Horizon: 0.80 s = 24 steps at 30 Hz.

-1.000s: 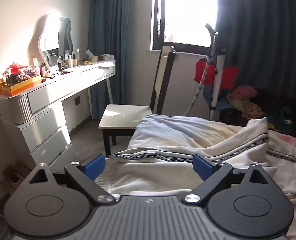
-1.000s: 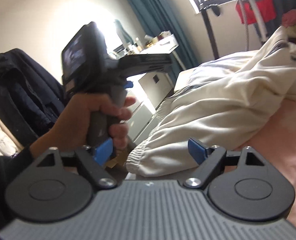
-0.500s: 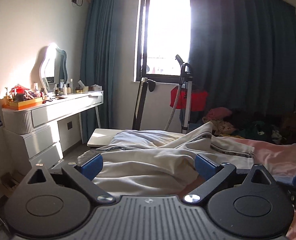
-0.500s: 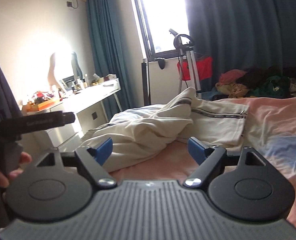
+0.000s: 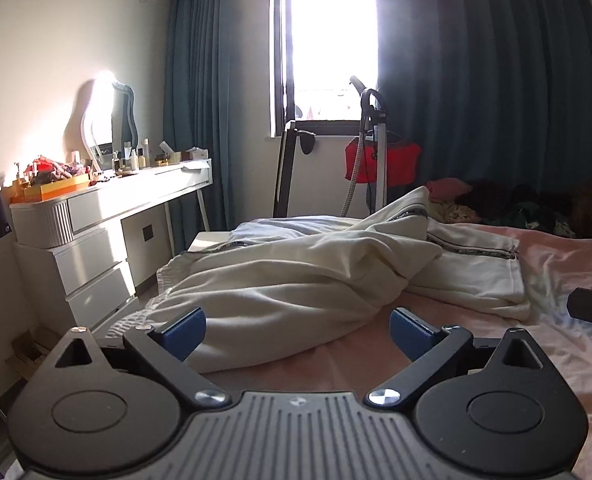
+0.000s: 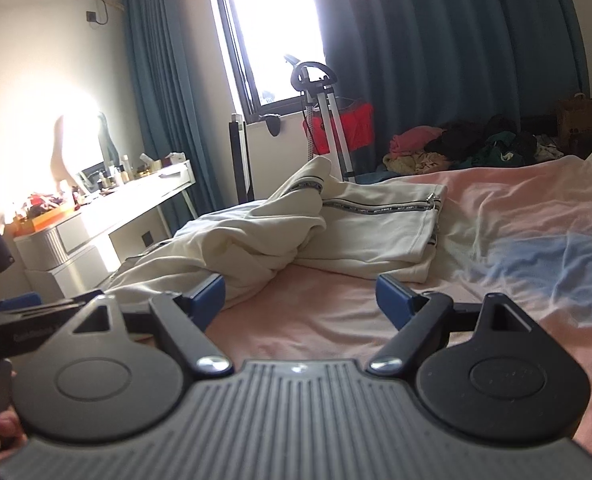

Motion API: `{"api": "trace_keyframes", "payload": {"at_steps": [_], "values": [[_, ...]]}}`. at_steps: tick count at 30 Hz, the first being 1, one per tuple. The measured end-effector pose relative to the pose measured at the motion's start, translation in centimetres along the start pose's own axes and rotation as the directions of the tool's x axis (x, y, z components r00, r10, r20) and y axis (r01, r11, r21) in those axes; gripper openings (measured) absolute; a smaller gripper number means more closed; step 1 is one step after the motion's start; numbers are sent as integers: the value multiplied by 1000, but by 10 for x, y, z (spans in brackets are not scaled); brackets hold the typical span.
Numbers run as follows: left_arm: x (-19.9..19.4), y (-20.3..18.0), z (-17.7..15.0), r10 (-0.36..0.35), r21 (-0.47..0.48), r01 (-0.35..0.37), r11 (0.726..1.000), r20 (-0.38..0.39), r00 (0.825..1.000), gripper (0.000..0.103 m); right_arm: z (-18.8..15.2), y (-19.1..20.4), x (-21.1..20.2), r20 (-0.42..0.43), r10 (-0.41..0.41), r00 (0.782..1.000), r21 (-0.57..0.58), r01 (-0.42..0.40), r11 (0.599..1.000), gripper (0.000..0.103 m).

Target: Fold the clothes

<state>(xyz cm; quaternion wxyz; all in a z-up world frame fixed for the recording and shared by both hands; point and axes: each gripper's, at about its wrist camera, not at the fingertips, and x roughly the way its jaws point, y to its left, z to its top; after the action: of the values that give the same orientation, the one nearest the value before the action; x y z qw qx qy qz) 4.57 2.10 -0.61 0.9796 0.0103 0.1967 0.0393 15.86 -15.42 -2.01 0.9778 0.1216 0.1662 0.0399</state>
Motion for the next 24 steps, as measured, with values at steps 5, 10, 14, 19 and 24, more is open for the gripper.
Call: {"api": "trace_keyframes", "payload": {"at_steps": [5, 10, 14, 19, 24], "values": [[16, 12, -1, -33, -55, 29, 998, -65, 997, 99, -3, -26, 26, -82, 72, 994, 240, -51, 969, 84], [39, 24, 0, -58, -121, 42, 992, -126, 990, 100, 5, -72, 89, -136, 149, 979, 501, -61, 863, 79], [69, 39, -4, -105, -243, 58, 968, -189, 976, 100, 2, -109, 145, -124, 144, 982, 682, -21, 731, 71], [104, 61, -13, -126, -358, 36, 933, -233, 964, 100, 5, -130, 215, -137, 47, 989, 704, 64, 708, 66], [136, 68, -24, -153, -419, 34, 907, -254, 955, 100, 0, -143, 262, -178, -89, 980, 673, 187, 716, 60]]}}
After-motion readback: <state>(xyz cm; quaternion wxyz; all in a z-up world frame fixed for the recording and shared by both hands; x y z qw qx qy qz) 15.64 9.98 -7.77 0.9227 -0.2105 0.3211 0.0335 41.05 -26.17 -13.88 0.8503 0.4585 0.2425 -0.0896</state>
